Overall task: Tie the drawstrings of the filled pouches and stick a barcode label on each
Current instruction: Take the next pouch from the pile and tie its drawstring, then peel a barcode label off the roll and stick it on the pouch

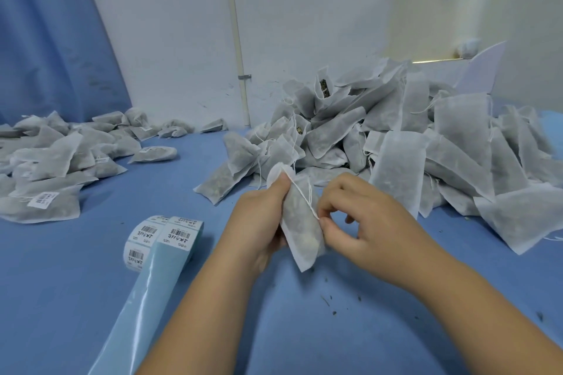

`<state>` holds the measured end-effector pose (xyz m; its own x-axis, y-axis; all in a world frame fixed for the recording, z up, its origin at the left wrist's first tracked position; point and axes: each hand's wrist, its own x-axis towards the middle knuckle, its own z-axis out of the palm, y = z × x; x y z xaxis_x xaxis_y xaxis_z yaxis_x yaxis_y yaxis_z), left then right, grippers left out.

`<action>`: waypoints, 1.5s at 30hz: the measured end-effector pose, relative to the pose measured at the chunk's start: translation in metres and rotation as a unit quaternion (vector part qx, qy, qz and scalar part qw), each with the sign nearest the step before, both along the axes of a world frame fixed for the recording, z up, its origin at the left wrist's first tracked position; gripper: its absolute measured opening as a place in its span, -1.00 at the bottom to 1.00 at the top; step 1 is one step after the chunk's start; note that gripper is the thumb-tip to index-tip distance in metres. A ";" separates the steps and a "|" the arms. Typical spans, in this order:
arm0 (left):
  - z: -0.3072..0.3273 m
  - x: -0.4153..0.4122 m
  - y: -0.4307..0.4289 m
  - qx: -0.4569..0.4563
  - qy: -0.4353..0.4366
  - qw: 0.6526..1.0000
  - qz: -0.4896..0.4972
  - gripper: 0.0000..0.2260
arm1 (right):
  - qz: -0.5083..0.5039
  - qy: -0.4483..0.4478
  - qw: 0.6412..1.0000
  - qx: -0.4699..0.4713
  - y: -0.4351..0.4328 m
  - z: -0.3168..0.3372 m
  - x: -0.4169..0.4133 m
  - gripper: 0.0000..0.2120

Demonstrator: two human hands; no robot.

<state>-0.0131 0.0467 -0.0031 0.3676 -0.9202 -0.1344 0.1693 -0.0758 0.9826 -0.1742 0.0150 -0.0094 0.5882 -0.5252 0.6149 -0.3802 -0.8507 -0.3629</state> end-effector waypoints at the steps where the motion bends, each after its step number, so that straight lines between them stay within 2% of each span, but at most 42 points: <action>1: 0.003 -0.001 0.000 -0.012 0.007 1.000 0.003 -0.69 | 0.000 -0.008 1.000 -0.010 0.000 0.001 0.001 -0.91; 4: 0.009 -0.002 0.000 -0.027 0.036 0.999 -0.001 -0.75 | -0.008 -0.034 0.999 -0.030 0.000 0.001 0.003 -0.89; 8: 0.018 0.006 0.007 -0.009 0.028 0.999 -0.014 -0.78 | -0.006 -0.054 0.996 -0.067 0.001 0.000 0.005 -0.90; 12: 0.029 0.019 0.020 0.002 0.036 0.999 -0.010 -0.75 | 0.023 -0.072 0.991 -0.113 0.009 -0.003 0.014 -0.79; 17: 0.042 0.053 0.047 0.034 0.061 0.996 -0.054 -0.70 | 0.042 -0.025 0.988 -0.149 0.022 -0.003 0.036 -0.67; 19: 0.045 0.069 0.059 0.018 0.065 0.995 -0.077 -0.68 | 0.056 -0.016 0.991 -0.124 0.028 -0.001 0.048 -0.66; 22: 0.044 0.088 0.072 -0.041 0.016 0.995 -0.091 -0.74 | 0.093 -0.034 0.994 -0.049 0.037 0.003 0.073 -0.62; 26: 0.038 0.112 0.086 -0.104 -0.012 0.992 -0.071 -0.80 | 0.127 -0.092 0.987 0.041 0.049 0.014 0.110 -0.66; 29: 0.034 0.132 0.095 -0.125 -0.020 0.991 -0.042 -0.77 | 0.148 -0.129 0.976 0.097 0.050 0.019 0.132 -0.72; 34: 0.016 0.164 0.111 -0.129 -0.005 0.991 0.034 -0.82 | 0.051 -0.184 0.966 0.176 0.038 -0.008 0.156 -0.81; 37: 0.003 0.178 0.120 -0.114 0.017 0.993 0.019 -0.70 | -0.003 -0.114 0.981 0.154 0.033 -0.029 0.157 -0.88; 39: -0.005 0.184 0.125 -0.094 0.025 0.995 0.001 -0.65 | 0.004 -0.086 0.988 0.131 0.034 -0.035 0.157 -0.86; 43: -0.020 0.188 0.130 -0.080 0.054 0.994 -0.041 -0.76 | 0.028 -0.060 0.995 0.081 0.041 -0.035 0.163 -0.77; 45: -0.025 0.188 0.132 -0.082 0.061 0.993 -0.059 -0.62 | 0.029 -0.028 0.997 0.068 0.045 -0.036 0.167 -0.73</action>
<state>0.1753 0.1790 -0.0278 0.2459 -0.9692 -0.0161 0.2867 0.0569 0.9563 -0.0071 0.0596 -0.0452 0.5866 -0.5714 0.5739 -0.3070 -0.8126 -0.4953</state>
